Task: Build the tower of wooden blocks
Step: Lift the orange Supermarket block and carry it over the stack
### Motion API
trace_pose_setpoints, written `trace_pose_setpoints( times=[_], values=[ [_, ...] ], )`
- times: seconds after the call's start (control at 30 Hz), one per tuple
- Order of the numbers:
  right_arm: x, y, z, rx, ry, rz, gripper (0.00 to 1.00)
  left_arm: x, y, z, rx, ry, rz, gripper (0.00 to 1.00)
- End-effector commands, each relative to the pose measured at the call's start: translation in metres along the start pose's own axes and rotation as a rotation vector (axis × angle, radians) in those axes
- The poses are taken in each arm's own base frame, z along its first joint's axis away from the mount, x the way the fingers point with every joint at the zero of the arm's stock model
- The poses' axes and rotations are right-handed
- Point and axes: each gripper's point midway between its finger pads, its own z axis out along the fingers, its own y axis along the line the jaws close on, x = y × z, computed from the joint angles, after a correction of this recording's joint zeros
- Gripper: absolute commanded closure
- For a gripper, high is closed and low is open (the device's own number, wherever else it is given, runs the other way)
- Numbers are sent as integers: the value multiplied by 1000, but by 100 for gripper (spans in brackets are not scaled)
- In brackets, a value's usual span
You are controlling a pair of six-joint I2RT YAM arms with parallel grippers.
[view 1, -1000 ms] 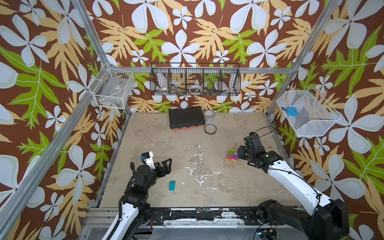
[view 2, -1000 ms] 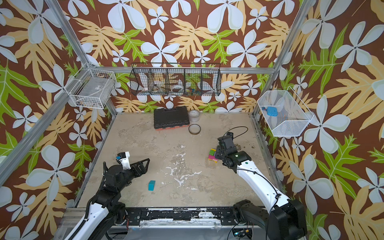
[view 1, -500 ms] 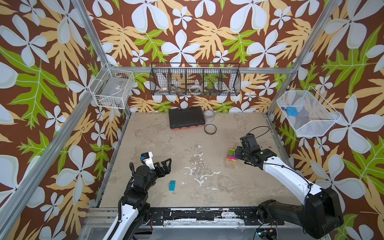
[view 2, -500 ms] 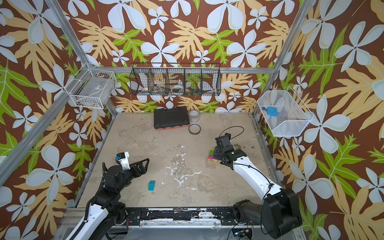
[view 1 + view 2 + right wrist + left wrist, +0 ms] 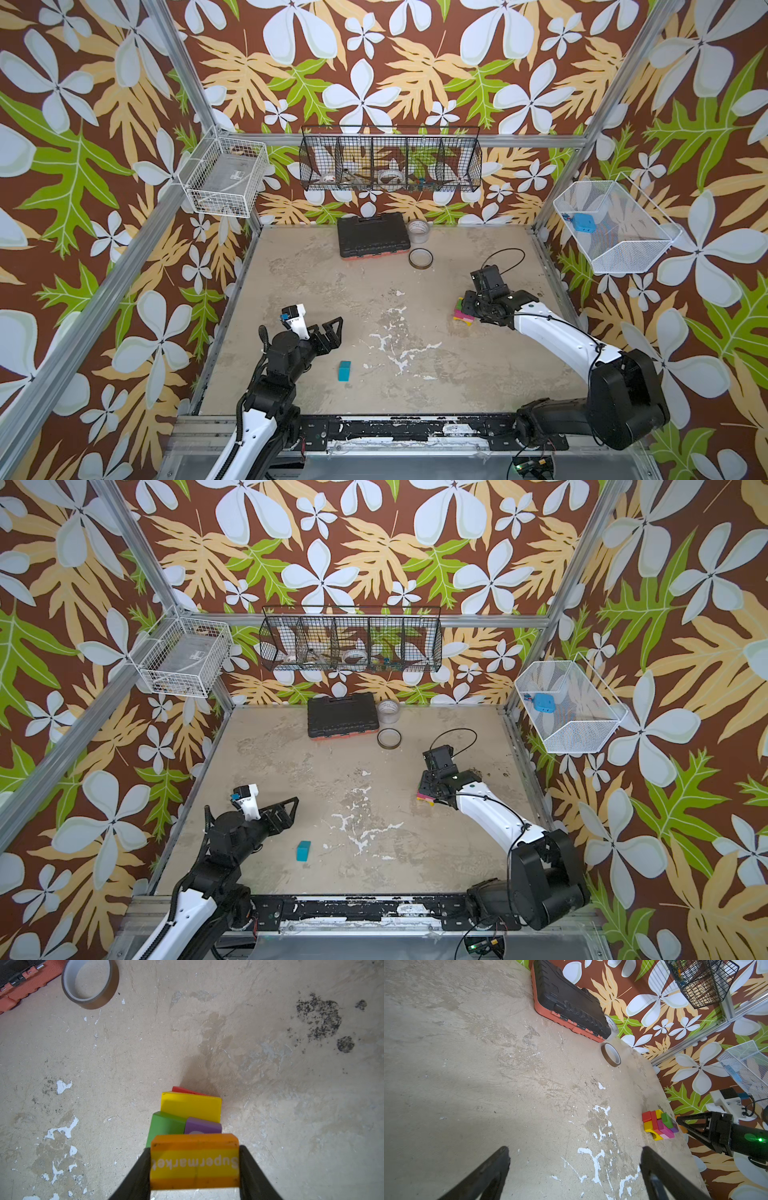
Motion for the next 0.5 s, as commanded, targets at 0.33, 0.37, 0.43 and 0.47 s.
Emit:
trace_pose_setpoints(
  times=[0.33,0.37,0.43,0.47],
  values=[
    [-7,9,4,70,-26,-40,47,-3,-4,0,18,-16,-11,1],
    [-7,7,5,79,-25,-39,47,-4,-3,0,17,-16,-11,1],
    [-7,6,4,88,-29,-38,47,-4,-3,0,17,-17,-10,1],
    [-7,5,4,91,-32,-38,46,-4,-3,0,17,-16,-11,1]
  ],
)
